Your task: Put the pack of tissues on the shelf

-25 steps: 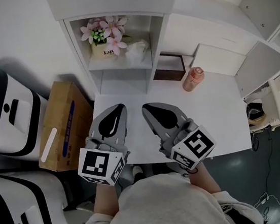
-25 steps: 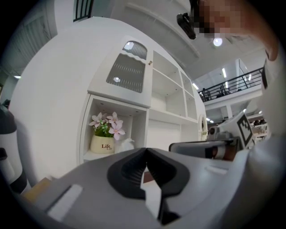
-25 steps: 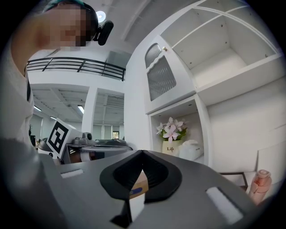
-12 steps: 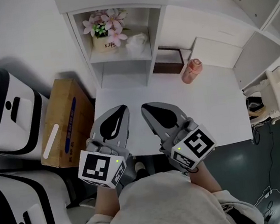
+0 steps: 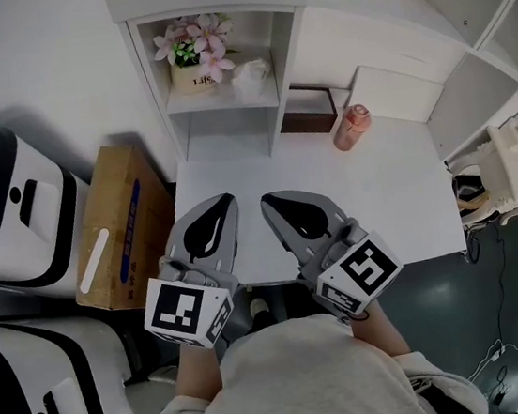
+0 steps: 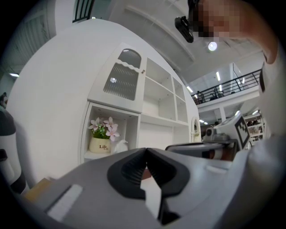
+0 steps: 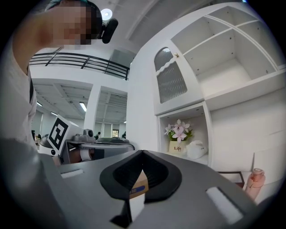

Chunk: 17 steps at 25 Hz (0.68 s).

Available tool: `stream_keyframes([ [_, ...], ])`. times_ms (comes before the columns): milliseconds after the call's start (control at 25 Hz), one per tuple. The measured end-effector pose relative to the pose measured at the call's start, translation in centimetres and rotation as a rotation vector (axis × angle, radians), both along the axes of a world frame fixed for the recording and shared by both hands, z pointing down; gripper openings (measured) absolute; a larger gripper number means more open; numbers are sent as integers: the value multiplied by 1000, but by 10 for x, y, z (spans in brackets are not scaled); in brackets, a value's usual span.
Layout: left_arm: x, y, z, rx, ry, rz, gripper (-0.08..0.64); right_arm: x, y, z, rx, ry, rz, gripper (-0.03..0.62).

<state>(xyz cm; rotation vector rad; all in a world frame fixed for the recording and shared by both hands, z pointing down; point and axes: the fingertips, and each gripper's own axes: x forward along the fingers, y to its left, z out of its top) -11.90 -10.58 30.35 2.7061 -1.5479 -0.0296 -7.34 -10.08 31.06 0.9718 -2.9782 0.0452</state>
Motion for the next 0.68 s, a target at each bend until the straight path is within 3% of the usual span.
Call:
stream_keyframes([
  [680, 0, -3, -1, 10, 7, 18, 0, 2, -2, -2, 9, 12, 30, 2],
])
